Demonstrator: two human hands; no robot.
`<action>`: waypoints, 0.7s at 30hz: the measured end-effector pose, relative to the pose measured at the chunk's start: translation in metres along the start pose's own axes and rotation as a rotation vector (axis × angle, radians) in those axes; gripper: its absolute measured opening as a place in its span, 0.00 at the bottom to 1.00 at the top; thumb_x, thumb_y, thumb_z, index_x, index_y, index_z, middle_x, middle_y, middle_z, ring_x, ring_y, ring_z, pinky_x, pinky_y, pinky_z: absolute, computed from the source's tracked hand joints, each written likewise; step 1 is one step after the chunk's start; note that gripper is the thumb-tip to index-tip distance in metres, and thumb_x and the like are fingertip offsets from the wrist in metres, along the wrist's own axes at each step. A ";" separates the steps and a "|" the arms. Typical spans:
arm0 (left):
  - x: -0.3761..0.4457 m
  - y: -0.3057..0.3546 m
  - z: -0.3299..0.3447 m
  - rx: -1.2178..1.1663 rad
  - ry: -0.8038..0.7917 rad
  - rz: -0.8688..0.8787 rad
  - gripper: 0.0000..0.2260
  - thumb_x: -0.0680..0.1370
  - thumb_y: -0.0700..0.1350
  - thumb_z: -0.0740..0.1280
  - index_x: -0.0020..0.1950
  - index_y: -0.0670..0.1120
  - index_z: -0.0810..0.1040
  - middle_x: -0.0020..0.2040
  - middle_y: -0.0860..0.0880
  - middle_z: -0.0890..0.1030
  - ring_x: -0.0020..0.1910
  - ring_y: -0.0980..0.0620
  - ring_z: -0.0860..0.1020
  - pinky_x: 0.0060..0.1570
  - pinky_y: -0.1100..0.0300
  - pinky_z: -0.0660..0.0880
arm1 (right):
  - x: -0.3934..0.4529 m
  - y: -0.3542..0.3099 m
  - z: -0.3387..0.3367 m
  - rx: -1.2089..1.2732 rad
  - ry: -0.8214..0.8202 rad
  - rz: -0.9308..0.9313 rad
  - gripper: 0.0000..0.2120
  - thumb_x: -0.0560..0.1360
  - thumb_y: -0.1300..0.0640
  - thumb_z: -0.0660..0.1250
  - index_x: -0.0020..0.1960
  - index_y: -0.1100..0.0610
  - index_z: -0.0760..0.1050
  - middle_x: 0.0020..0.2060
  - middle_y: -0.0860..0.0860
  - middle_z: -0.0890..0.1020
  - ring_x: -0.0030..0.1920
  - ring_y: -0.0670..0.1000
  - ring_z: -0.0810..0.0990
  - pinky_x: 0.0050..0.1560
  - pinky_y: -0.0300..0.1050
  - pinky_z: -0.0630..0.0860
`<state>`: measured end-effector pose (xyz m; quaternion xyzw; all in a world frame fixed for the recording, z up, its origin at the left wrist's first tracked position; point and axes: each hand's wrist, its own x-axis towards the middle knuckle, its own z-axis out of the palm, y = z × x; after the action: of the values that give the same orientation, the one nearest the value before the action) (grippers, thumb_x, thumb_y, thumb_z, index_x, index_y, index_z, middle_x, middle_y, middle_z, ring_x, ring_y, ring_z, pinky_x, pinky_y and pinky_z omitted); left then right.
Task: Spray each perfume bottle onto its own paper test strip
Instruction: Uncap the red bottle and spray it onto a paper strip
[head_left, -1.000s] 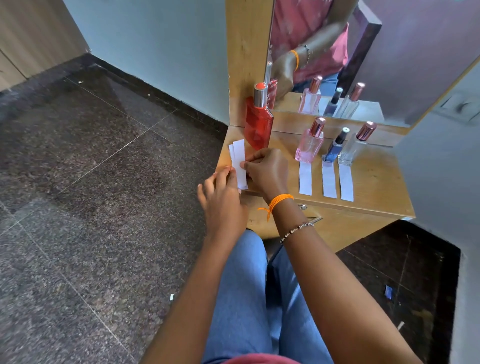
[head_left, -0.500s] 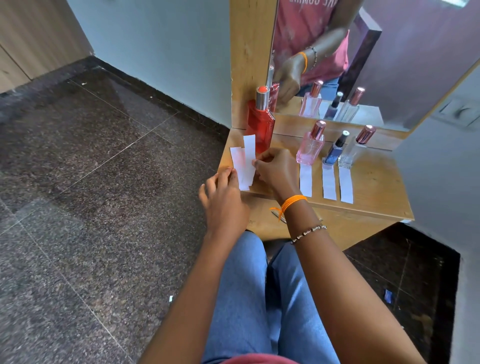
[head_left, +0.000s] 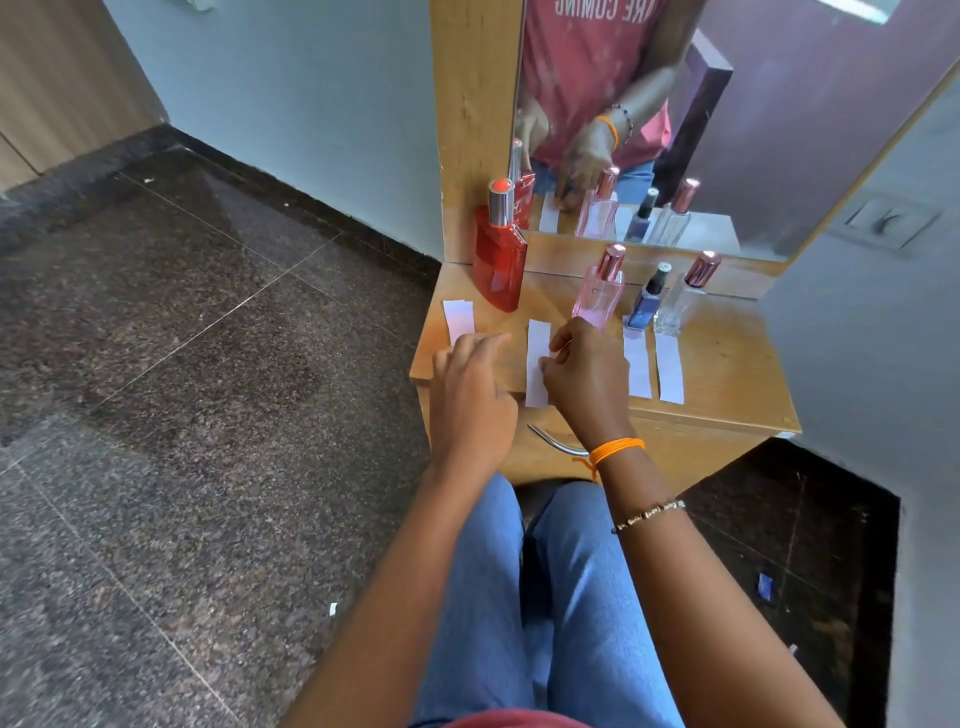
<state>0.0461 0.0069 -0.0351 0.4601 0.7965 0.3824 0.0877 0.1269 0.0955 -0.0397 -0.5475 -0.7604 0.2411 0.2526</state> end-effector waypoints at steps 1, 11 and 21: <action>0.000 0.000 0.002 -0.027 -0.006 -0.013 0.27 0.70 0.28 0.54 0.66 0.46 0.73 0.65 0.49 0.73 0.63 0.47 0.66 0.65 0.53 0.66 | -0.001 0.000 0.000 -0.003 0.011 -0.018 0.06 0.71 0.64 0.68 0.48 0.61 0.76 0.44 0.59 0.82 0.47 0.58 0.78 0.42 0.46 0.70; 0.013 -0.001 -0.010 -0.192 0.104 -0.021 0.23 0.72 0.28 0.54 0.61 0.45 0.76 0.62 0.49 0.76 0.60 0.50 0.68 0.56 0.69 0.61 | 0.040 -0.044 0.018 0.380 0.138 -0.262 0.21 0.71 0.67 0.68 0.63 0.64 0.68 0.59 0.58 0.77 0.60 0.55 0.74 0.59 0.38 0.67; 0.023 0.003 -0.017 -0.415 0.110 0.010 0.17 0.78 0.33 0.55 0.65 0.43 0.73 0.58 0.49 0.73 0.62 0.53 0.72 0.61 0.66 0.66 | 0.032 -0.047 0.010 0.479 0.176 -0.305 0.17 0.72 0.70 0.63 0.61 0.62 0.73 0.48 0.48 0.78 0.49 0.48 0.77 0.49 0.32 0.71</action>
<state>0.0271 0.0169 -0.0158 0.4148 0.7019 0.5632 0.1350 0.0784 0.1114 -0.0131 -0.3705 -0.7304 0.3246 0.4731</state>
